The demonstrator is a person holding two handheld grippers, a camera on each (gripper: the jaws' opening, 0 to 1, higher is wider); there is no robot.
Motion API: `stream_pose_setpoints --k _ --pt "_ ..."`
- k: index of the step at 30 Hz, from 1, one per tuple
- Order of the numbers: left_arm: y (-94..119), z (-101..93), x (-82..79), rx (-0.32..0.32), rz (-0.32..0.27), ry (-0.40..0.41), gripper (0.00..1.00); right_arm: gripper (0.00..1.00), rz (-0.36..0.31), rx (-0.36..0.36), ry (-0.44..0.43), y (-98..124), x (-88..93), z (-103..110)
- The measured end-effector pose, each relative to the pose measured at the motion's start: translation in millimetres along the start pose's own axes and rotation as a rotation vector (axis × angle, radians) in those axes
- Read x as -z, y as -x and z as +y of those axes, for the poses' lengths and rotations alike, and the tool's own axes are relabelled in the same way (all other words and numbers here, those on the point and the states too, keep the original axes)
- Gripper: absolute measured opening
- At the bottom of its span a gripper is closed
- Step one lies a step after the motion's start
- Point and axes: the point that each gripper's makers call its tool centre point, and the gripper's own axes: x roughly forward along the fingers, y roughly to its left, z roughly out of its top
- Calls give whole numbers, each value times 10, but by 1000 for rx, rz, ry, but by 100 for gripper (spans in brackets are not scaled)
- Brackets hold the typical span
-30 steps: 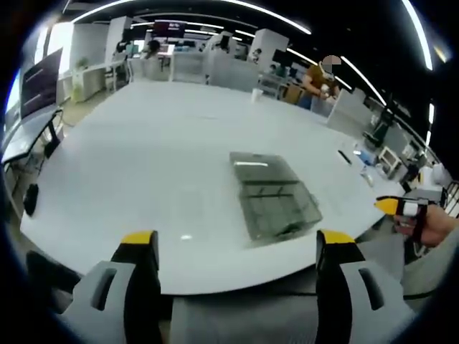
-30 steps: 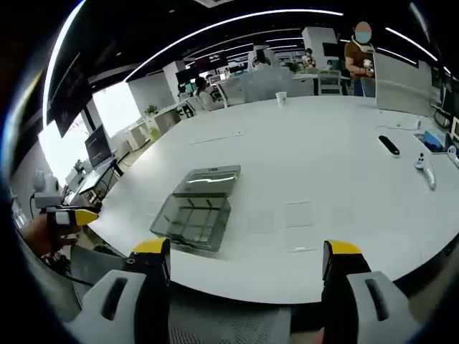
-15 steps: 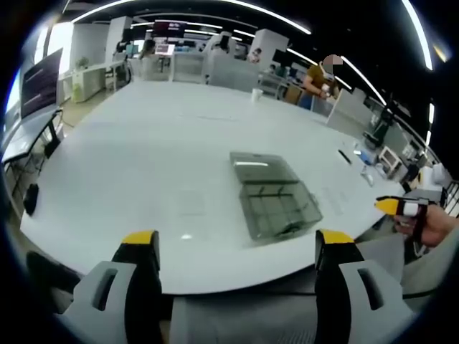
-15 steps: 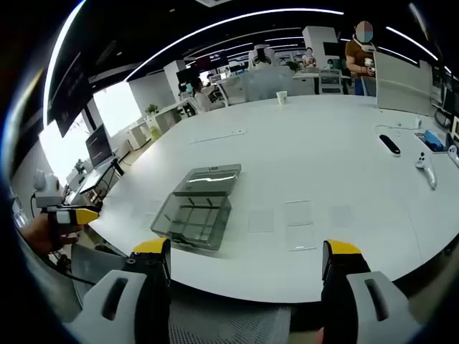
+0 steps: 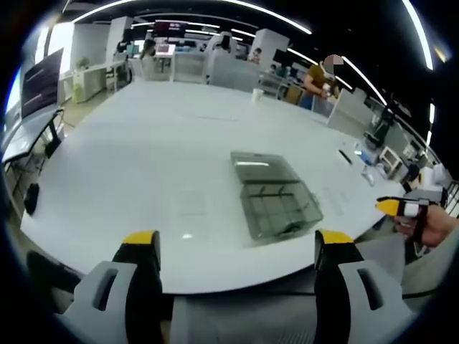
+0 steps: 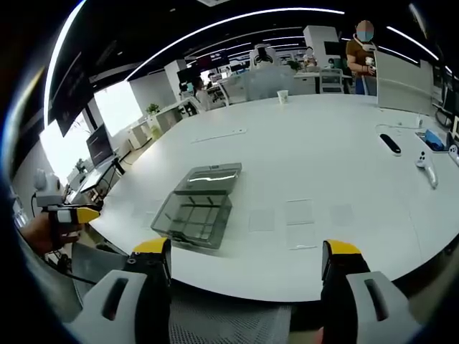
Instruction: Insert the divider into the dual guide fixture by aligning both edges with the guide slots and pushing it downward to the bottom, including one-sided entry, uneven engagement, binding, and posture correction.
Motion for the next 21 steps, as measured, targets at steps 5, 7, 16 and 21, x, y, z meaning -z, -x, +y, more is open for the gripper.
stream_pose_setpoints --k 5,7,16,21 --pt "2 3 3 2 0 -3 86 85 -2 0 -1 4 0 3" --pt "3 1 8 3 3 -5 86 85 -5 1 -5 4 -3 3" --pt "6 -13 12 11 3 -5 85 84 -3 8 -10 3 6 -13" --pt "8 -11 15 15 4 -5 85 84 -2 11 -11 3 11 -9"
